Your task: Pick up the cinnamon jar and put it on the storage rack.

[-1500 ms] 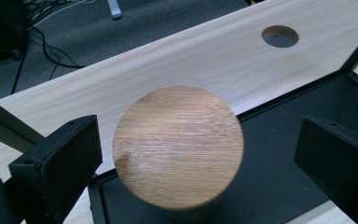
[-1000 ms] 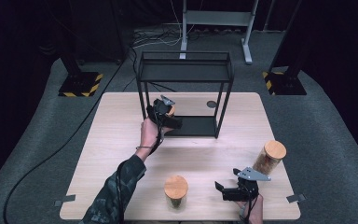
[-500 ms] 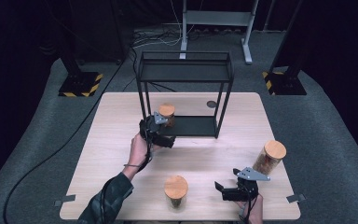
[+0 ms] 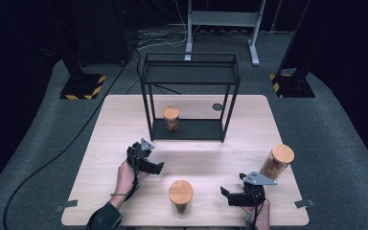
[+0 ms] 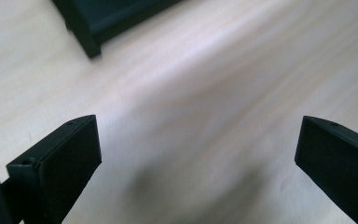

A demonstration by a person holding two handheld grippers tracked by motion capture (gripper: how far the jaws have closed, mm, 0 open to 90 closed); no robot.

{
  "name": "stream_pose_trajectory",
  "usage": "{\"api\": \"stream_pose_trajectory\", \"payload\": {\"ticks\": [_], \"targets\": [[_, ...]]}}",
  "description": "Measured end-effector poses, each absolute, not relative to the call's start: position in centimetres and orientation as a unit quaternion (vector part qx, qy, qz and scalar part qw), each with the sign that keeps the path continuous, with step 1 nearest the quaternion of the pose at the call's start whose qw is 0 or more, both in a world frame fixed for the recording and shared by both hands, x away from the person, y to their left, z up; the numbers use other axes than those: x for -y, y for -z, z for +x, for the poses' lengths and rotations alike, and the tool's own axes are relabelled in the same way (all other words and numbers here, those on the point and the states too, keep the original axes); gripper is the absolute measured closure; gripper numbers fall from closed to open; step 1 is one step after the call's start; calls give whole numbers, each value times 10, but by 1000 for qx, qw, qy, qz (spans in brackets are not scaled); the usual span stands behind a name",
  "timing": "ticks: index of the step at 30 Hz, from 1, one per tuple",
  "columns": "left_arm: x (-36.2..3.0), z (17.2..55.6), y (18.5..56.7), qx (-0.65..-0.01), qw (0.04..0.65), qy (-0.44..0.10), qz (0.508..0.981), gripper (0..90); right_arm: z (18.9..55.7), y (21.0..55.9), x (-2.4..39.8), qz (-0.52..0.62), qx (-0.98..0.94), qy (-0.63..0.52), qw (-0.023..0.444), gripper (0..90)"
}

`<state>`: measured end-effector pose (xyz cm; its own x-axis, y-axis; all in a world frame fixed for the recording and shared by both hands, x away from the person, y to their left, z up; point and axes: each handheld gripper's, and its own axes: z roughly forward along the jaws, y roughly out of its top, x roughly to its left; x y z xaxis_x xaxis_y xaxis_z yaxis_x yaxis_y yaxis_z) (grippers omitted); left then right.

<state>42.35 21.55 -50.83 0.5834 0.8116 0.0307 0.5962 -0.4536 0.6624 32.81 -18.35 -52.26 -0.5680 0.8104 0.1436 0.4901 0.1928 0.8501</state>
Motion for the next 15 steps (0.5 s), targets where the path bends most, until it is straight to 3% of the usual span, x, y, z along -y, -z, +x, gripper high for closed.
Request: {"api": "stream_pose_trajectory", "payload": {"ticks": [15], "targets": [[-252, 376, 527, -457, 322, -180, 809, 0, 329, 523, 183, 433, -753, -465, 171, 17]]}}
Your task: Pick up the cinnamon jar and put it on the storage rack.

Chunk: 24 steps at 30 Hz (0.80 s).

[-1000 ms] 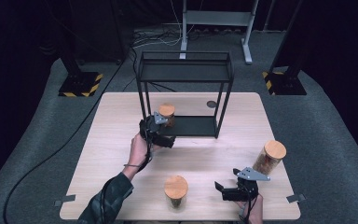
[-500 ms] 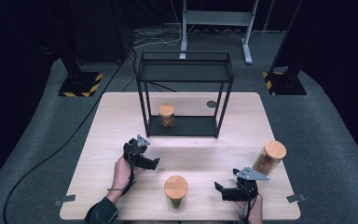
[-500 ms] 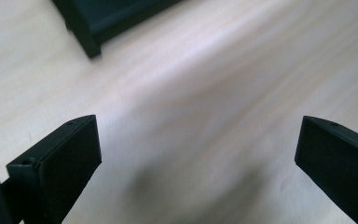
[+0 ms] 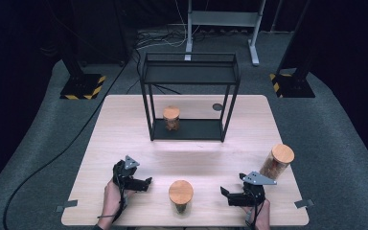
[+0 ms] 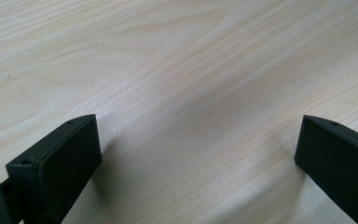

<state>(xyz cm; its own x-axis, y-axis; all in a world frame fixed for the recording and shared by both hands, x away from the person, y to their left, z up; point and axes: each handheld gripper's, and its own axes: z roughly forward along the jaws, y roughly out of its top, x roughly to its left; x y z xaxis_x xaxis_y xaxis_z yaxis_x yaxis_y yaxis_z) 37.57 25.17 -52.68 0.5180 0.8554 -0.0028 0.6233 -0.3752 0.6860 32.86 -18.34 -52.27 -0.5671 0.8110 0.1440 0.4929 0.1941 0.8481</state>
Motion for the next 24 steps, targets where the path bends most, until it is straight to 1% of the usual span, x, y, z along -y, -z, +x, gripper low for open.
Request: {"api": "stream_pose_trajectory", "payload": {"ticks": [7, 24], "targets": [[-261, 365, 529, -469, 331, -191, 796, 0, 329, 523, 183, 432, -755, -463, 172, 17], [-262, 365, 530, -476, 330, -197, 791, 0, 329, 523, 183, 434, -754, -462, 172, 16]]}}
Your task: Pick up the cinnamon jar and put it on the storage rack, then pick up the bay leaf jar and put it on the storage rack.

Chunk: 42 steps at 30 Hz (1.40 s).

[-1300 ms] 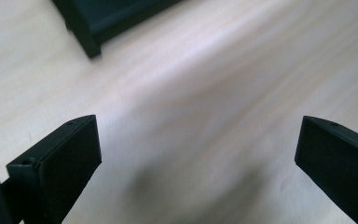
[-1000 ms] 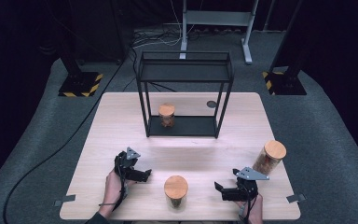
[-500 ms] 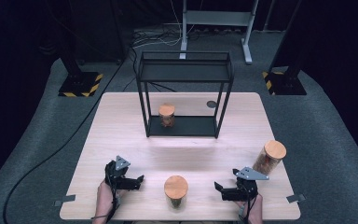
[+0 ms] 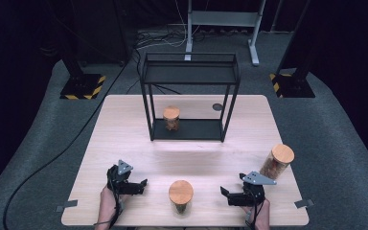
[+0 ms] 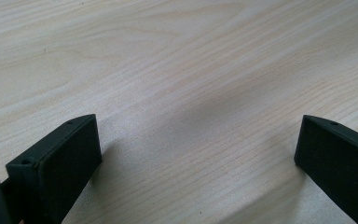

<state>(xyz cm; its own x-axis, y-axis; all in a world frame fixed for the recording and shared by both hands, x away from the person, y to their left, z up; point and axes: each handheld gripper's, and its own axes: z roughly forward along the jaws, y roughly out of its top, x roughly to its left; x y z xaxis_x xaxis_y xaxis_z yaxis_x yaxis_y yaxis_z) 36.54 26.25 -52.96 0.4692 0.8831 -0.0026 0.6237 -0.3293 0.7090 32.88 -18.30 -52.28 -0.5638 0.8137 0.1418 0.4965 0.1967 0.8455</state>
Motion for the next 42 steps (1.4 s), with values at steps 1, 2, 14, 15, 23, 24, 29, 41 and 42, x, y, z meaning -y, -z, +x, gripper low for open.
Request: {"api": "stream_pose_trajectory", "payload": {"ticks": [1, 2, 14, 15, 23, 24, 29, 41, 42], "targets": [[-262, 365, 530, -476, 330, -197, 791, 0, 329, 523, 183, 434, -754, -461, 171, 16], [-262, 365, 530, -476, 330, -197, 791, 0, 329, 523, 183, 434, -754, -461, 171, 16], [-263, 365, 530, -476, 330, -197, 791, 0, 328, 523, 182, 432, -755, -461, 177, 16], [-263, 365, 530, -476, 330, -197, 791, 0, 328, 523, 182, 433, -755, -460, 178, 16], [-263, 365, 530, -477, 330, -197, 791, 0, 327, 522, 181, 433, -755, -456, 186, 11], [-263, 365, 530, -477, 330, -197, 790, 0, 326, 522, 180, 433, -756, -454, 187, 11], [-263, 365, 530, -476, 330, -197, 791, 0, 325, 523, 177, 433, -759, -448, 188, 9], [-263, 364, 530, -475, 331, -197, 791, 0, 305, 520, 165, 448, -725, -487, 192, 16], [-263, 364, 530, -475, 331, -197, 791, 0, 302, 519, 163, 448, -722, -494, 185, 16]]}}
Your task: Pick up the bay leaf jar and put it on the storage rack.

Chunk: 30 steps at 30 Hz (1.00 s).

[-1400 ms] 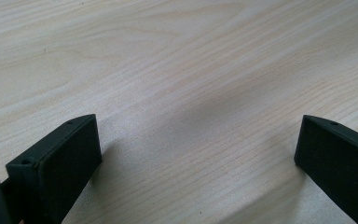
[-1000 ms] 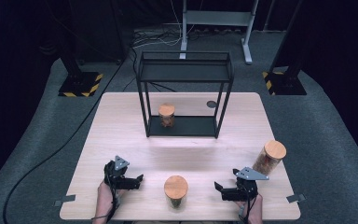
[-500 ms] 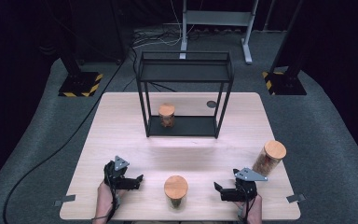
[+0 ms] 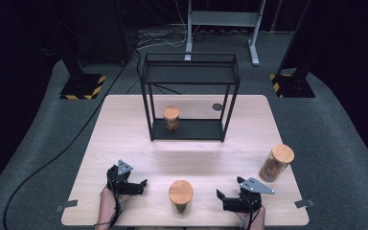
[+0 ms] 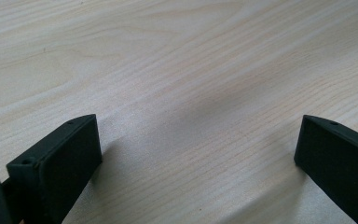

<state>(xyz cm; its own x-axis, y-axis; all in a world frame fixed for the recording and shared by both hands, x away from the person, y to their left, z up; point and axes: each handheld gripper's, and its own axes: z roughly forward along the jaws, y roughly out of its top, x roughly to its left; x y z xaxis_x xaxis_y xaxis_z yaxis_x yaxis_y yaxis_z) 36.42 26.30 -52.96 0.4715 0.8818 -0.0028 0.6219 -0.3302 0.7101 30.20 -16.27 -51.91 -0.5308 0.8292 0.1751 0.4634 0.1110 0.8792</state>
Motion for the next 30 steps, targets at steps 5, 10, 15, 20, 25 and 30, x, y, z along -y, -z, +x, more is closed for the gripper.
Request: {"api": "stream_pose_trajectory", "payload": {"ticks": [5, 10, 15, 20, 25, 30], "targets": [[-263, 364, 530, -475, 331, -197, 791, 0, 282, 507, 141, 427, -724, -511, 177, 16], [-263, 364, 530, -474, 330, -196, 793, 0, 265, 490, 117, 399, -729, -530, 172, 17], [-263, 364, 530, -474, 331, -196, 793, 0, 253, 478, 94, 367, -740, -537, 169, 16], [-264, 364, 530, -473, 331, -195, 793, 0, 249, 470, 78, 346, -746, -545, 166, 15], [-264, 364, 530, -472, 332, -195, 793, 0, 251, 466, 65, 329, -749, -551, 162, 15], [-264, 364, 530, -472, 332, -195, 793, 0, 255, 465, 54, 314, -756, -551, 160, 13]]}}
